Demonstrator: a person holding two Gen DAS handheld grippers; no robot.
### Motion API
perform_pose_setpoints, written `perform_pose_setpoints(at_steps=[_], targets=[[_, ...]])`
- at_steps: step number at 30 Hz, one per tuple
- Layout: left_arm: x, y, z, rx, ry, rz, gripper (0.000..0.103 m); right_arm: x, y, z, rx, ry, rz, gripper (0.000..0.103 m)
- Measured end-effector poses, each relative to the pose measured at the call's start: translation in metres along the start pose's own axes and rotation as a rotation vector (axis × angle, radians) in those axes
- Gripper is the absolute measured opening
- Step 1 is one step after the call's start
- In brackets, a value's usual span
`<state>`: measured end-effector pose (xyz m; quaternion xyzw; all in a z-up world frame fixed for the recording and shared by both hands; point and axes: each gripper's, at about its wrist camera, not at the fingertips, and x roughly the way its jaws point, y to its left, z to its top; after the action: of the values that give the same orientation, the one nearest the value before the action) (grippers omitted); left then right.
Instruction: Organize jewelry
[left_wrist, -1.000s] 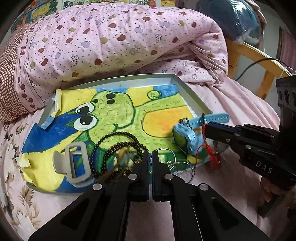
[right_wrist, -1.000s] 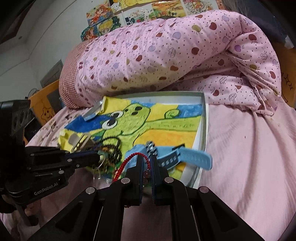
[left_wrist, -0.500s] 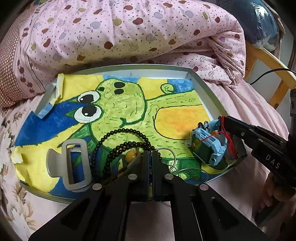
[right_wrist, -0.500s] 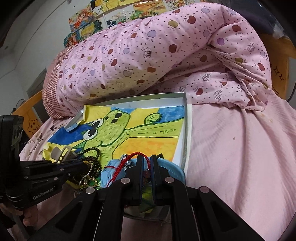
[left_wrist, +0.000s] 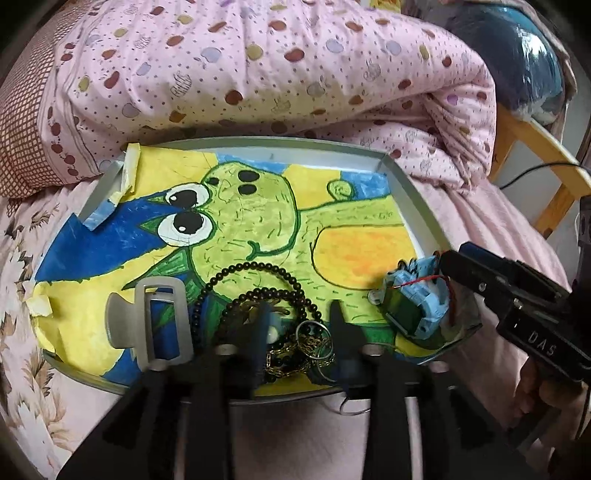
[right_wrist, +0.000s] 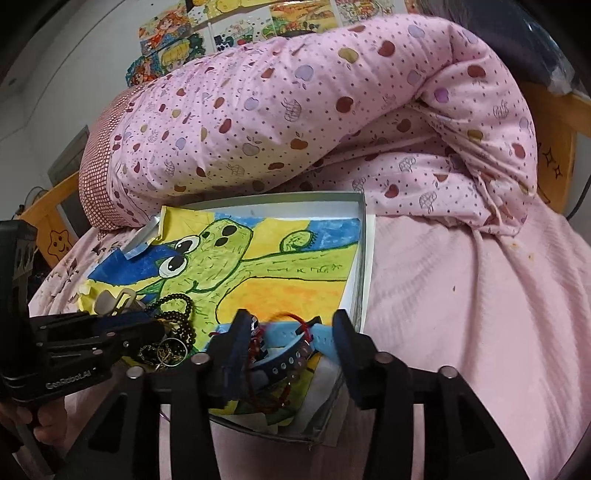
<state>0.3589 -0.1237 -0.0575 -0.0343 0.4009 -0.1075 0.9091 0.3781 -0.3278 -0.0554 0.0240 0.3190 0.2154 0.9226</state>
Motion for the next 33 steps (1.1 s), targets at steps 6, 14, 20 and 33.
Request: perform_pose_setpoints(at_steps=[6,14,20,33], targets=[[-0.018,0.004,0.005,-0.048,-0.053,0.007,0.058,-0.013,0.002,0.005,-0.009,-0.05,-0.029,0.065],[-0.047,0.012,0.008,-0.084,-0.116,0.043,0.077,-0.038,0.002,0.012,0.017,-0.131,-0.018,0.083],[-0.076,0.005,0.0,-0.049,-0.196,0.071,0.097,-0.065,0.015,0.01,0.005,-0.207,-0.039,0.103],[-0.135,0.001,-0.02,-0.037,-0.324,0.088,0.099,-0.12,0.042,-0.002,-0.026,-0.308,-0.104,0.103]])
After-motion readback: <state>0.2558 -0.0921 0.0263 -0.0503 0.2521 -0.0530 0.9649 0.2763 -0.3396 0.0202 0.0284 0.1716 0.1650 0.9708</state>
